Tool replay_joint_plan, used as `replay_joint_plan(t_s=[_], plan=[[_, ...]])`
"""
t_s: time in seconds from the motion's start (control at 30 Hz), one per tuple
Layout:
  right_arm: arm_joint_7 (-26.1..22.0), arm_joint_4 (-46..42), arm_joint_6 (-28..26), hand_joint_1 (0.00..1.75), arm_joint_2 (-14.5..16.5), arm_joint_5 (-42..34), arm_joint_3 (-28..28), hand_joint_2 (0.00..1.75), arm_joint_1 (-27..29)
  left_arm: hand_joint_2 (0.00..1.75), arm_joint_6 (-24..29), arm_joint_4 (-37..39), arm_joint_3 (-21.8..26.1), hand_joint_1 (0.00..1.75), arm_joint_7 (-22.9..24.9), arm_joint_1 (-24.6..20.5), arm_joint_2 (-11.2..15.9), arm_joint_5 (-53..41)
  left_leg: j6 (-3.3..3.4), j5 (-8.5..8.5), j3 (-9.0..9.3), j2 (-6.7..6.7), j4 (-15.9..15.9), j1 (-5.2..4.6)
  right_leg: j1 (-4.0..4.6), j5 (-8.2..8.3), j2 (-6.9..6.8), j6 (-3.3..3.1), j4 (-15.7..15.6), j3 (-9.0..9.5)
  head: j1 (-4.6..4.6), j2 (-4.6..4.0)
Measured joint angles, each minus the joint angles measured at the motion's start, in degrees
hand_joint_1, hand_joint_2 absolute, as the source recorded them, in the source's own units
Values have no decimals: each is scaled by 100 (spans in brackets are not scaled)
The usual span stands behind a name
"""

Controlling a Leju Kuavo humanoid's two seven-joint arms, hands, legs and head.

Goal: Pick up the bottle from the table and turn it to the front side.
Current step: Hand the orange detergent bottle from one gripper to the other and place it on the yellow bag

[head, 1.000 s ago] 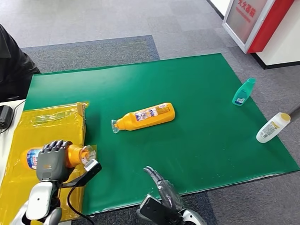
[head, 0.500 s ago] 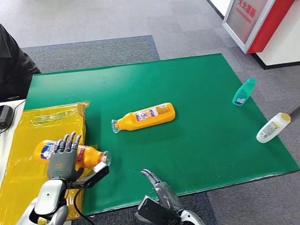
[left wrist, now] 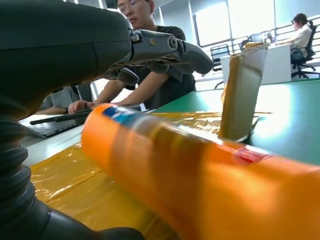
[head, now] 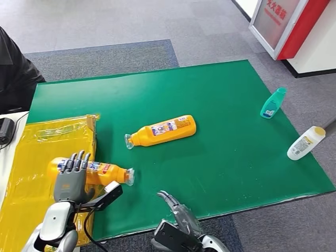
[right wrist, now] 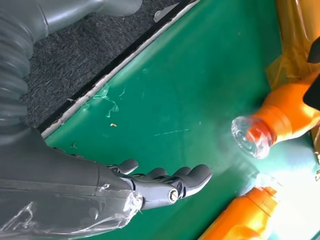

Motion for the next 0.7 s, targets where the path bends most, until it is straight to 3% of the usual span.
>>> replay_joint_plan(t_s=[0.27, 0.33, 0.43, 0.53, 0.7], plan=[[-7, 29, 9, 0, 0, 0, 0, 175, 0, 175, 29, -72, 175, 0, -190, 78, -157, 0, 0, 0, 0, 0, 0, 0, 0, 0, 0, 0, 0, 0, 0, 0], [-7, 33, 9, 0, 0, 1, -4, 175, 5, 175, 84, -109, 260, 0, -458, 126, -245, 45, 0, 0, 0, 0, 0, 0, 0, 0, 0, 0, 0, 0, -1, 0], [-42, 34, 5, 0, 1, 18, -35, 175, 52, 175, 92, -337, 663, 0, -1523, 342, -600, 845, 1, -1, -1, 0, 0, -1, -1, 0, 1, 0, 0, 1, 1, 0], [-173, 19, -27, 0, 3, 66, -113, 175, 177, 175, -208, -774, 1139, 0, -2790, 702, -972, 2743, 4, -7, -2, 1, 0, -4, -3, -1, 3, 1, 0, 1, 1, 0], [-424, -89, -109, 0, 9, 76, -273, 175, 426, 175, -1457, -1564, 1850, 0, -4329, 1514, -1322, 5889, 1, -16, -2, 2, 0, -4, -2, -11, 3, -4, -1, -3, 0, 0]])
